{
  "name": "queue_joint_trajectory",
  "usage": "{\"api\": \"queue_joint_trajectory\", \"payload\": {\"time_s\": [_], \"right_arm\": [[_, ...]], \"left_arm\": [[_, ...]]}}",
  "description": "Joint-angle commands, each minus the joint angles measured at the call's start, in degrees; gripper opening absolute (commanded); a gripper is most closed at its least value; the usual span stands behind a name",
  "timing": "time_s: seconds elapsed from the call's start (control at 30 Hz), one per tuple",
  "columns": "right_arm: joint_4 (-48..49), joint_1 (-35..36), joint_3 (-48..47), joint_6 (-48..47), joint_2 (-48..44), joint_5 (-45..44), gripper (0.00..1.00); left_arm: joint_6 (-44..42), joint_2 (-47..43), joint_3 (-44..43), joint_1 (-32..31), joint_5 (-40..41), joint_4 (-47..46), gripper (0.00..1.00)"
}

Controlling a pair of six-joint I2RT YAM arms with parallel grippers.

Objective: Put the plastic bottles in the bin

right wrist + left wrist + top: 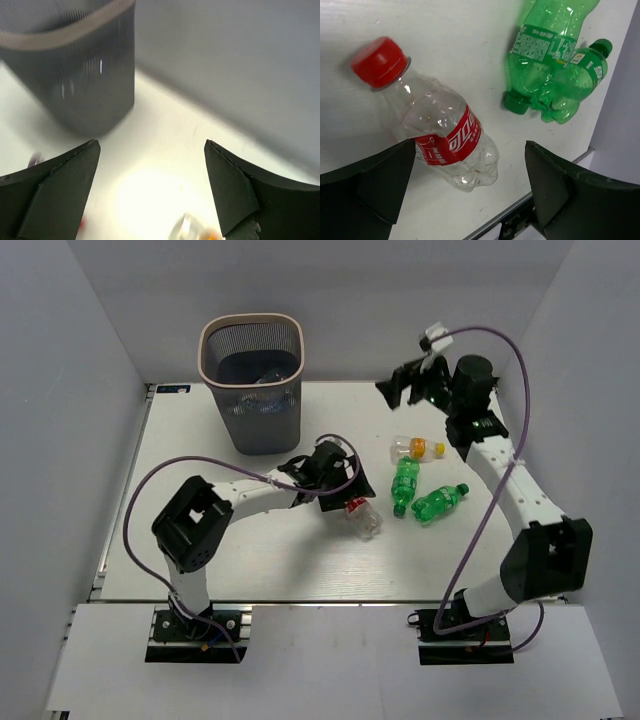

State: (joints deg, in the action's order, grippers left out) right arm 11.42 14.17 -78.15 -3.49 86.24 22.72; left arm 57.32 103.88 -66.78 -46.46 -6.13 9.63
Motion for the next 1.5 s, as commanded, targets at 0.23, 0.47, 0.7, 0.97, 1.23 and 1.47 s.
{"api": "queue_joint_trajectory", "payload": {"time_s": [0.23, 0.47, 0.7, 0.97, 1.23, 1.47], "right_arm": [[-26.8, -8.5, 7.7, -3.5, -5.6, 2.2, 0.89], [-30.1, -13.5, 7.6, -1.4, -5.0, 4.3, 0.8], [-35.8, -17.2, 5.3, -2.8, -2.3, 6.7, 0.83], [-40.1, -18.4, 3.4, -4.7, 0.7, 8.9, 0.9], [-41.9, -18.7, 4.3, -9.6, -0.7, 10.7, 0.63], [-45.0, -18.7, 4.3, -15.1, -1.0, 9.4, 0.9]], "left_arm": [[-2.6, 9.8, -13.2, -3.2, 7.1, 19.4, 1.0], [-6.3, 13.6, -19.1, -5.0, 9.5, 22.2, 0.6], [-19.9, 5.0, -27.1, -4.3, 18.4, 23.3, 0.29], [-41.7, 2.5, -50.9, 0.9, 35.5, 19.1, 0.31], [-42.4, 7.7, -68.0, 12.1, 42.3, 16.7, 0.32], [-40.4, 6.5, -64.1, 21.4, 43.7, 19.0, 0.7]]}}
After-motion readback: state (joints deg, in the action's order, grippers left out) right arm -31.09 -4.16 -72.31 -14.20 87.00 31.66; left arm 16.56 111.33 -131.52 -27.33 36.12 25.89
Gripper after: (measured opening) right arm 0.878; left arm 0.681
